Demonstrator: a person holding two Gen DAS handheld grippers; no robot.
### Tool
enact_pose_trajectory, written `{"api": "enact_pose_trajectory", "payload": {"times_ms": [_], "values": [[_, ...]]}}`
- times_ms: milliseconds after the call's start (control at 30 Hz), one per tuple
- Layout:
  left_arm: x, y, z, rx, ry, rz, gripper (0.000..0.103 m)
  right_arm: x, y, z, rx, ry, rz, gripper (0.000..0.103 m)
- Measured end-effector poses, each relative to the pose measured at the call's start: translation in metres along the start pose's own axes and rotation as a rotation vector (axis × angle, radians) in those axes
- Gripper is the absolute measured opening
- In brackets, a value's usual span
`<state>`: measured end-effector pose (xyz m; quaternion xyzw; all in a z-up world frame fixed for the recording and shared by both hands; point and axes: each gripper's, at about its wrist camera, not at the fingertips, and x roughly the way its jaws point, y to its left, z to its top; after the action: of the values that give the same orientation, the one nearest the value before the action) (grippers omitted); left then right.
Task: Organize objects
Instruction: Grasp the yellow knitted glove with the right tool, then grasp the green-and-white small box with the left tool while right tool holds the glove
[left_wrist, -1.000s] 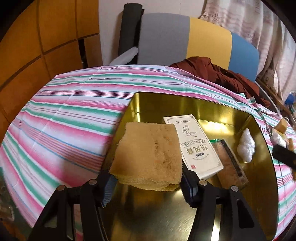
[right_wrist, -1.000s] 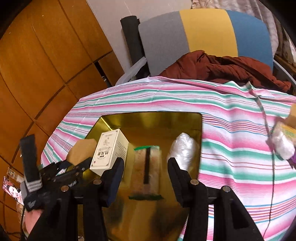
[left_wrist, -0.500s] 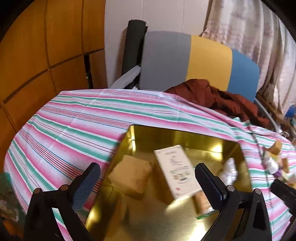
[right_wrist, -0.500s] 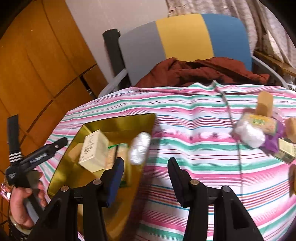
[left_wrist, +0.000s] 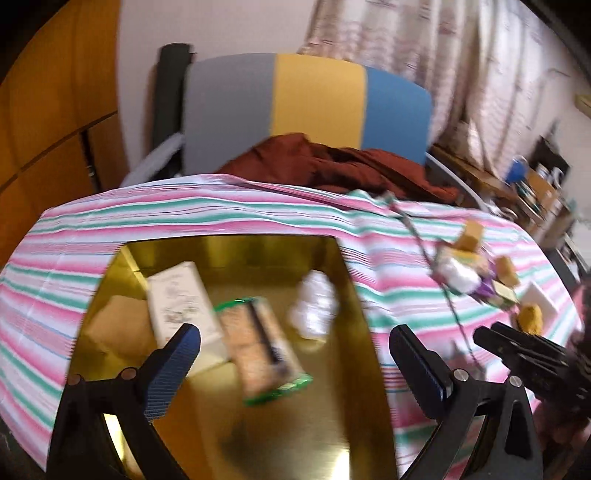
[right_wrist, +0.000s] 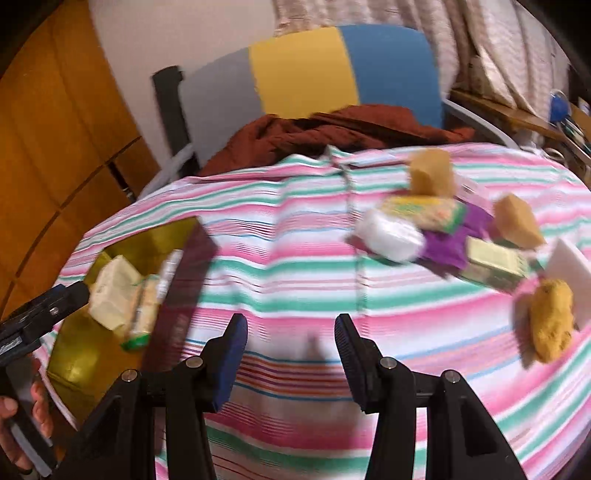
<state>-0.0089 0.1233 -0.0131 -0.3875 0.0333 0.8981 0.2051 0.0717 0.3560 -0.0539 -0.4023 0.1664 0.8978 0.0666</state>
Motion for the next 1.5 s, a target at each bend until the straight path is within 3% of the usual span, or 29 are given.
{"api": "enact_pose_trajectory", "payload": {"times_ms": [100, 367, 500, 667, 900, 1133, 1333, 1500], "values": [[0.003, -0.023, -0.003, 0.047, 0.009, -0.032, 0.103, -0.005, -0.028, -0.007, 0.044, 0.001, -0.045, 0.05], [0.014, -0.082, -0.009, 0.172, 0.047, -0.123, 0.103, -0.036, -0.11, -0.017, 0.132, -0.096, -0.284, 0.05], [0.017, -0.106, -0.012, 0.229, 0.058, -0.147, 0.103, -0.037, -0.153, -0.013, 0.186, -0.108, -0.358, 0.05], [0.022, -0.134, -0.009, 0.284, 0.063, -0.185, 0.103, -0.023, -0.18, -0.005, 0.192, -0.101, -0.363, 0.05], [0.032, -0.181, -0.003, 0.38, 0.065, -0.249, 0.103, -0.013, -0.189, 0.0, 0.163, -0.134, -0.365, 0.05], [0.05, -0.241, 0.003, 0.547, 0.04, -0.295, 0.103, -0.011, -0.202, -0.006, 0.209, -0.182, -0.357, 0.038], [0.07, -0.292, 0.01, 0.705, 0.007, -0.314, 0.103, -0.019, -0.217, -0.015, 0.294, -0.243, -0.327, 0.036], [0.093, -0.328, 0.025, 0.776, 0.016, -0.373, 0.103, -0.021, -0.224, -0.019, 0.334, -0.268, -0.304, 0.036]]}}
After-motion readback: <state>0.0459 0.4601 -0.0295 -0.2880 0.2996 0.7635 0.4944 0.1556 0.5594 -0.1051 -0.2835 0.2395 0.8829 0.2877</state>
